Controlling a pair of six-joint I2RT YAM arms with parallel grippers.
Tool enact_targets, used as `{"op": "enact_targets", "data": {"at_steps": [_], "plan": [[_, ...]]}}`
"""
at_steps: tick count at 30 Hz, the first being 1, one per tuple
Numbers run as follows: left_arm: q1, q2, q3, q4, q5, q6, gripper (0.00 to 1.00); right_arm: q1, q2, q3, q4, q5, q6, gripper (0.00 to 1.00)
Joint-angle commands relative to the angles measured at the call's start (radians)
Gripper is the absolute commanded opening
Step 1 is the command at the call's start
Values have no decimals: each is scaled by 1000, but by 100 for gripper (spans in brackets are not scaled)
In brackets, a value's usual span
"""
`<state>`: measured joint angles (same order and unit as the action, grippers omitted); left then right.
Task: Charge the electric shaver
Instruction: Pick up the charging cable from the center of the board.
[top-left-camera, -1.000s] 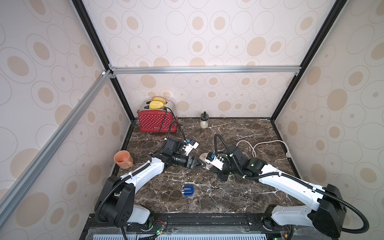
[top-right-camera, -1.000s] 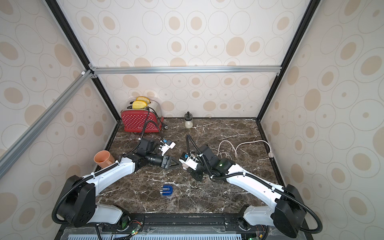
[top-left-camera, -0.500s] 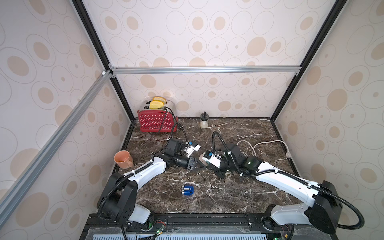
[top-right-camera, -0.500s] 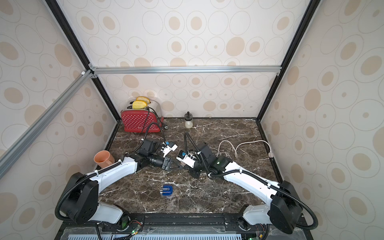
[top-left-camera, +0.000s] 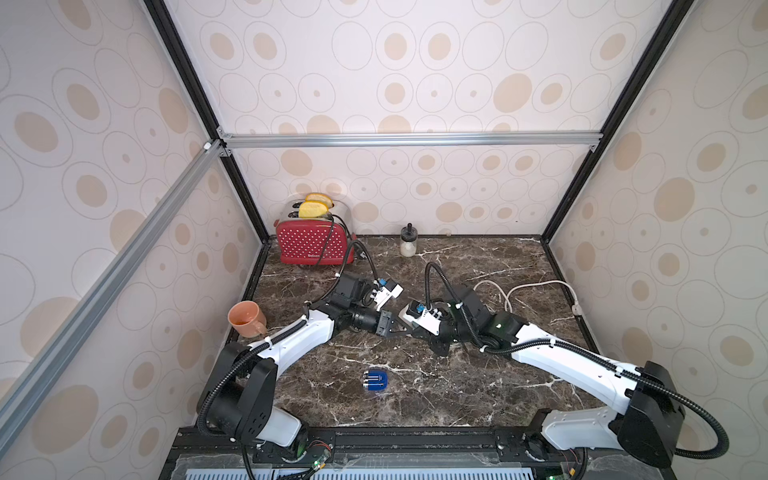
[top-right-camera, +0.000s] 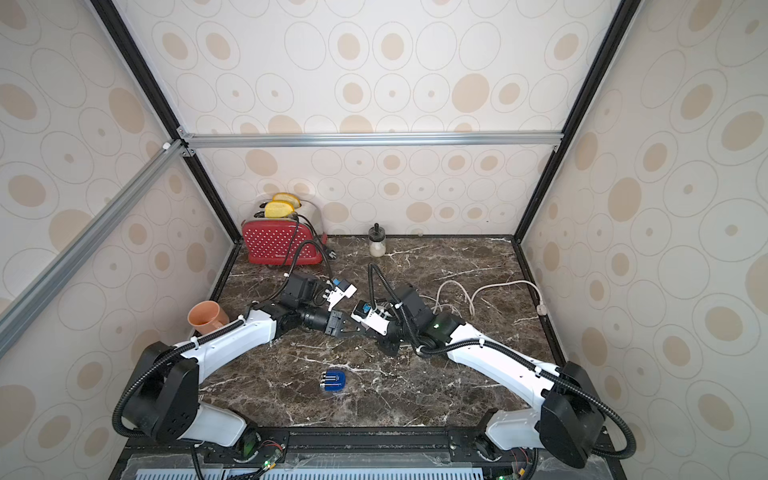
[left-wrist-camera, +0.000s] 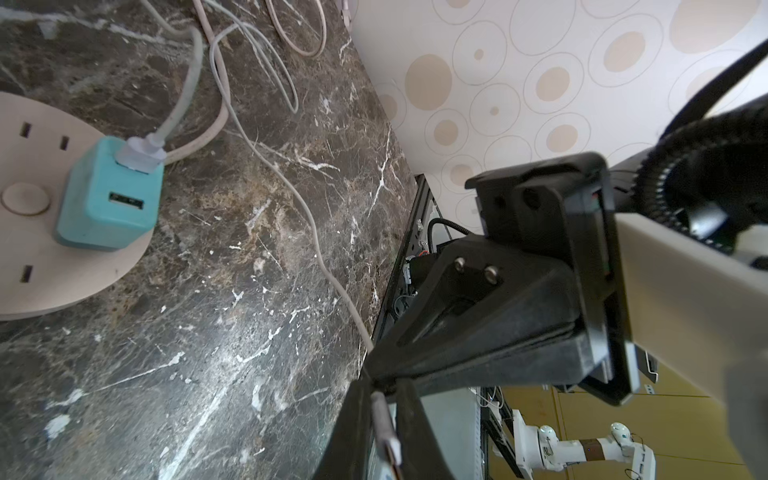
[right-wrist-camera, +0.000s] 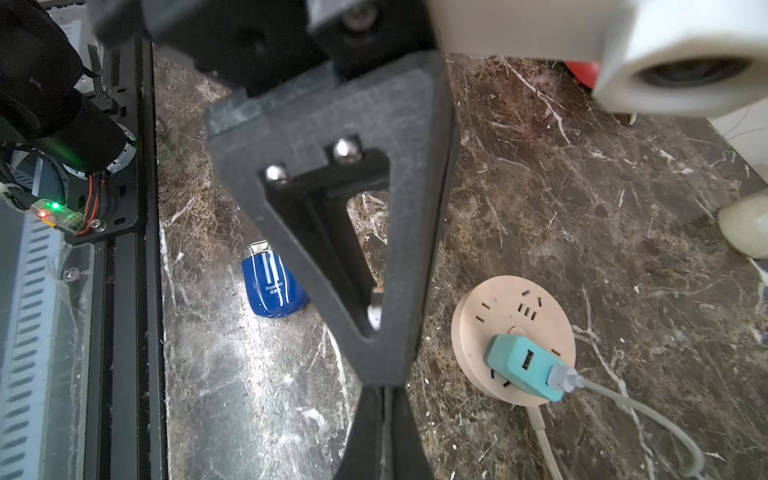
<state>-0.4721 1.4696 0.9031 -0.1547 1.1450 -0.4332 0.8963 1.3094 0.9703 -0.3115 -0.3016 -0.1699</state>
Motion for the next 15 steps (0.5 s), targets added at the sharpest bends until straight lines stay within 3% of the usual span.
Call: {"op": "enact_targets", "data": {"at_steps": [1,7,8,11,15], "plan": [[-6,7,35,5,24,5,3,-1,-12,-13,11,-11,-22,0],[-4,-3,42,-58,26,48,0,-3,-35,-54,83,24,12,1],[-4,-3,44,-64,26,52,0,-5,-52,-83,120,33,21,7],[-2,-4,54,-74,30,54,0,-4,-118,-195,274,50,34,43],[-2,0,66,-82,36,56,0,-4,-185,-322,462,71,33,48]]}}
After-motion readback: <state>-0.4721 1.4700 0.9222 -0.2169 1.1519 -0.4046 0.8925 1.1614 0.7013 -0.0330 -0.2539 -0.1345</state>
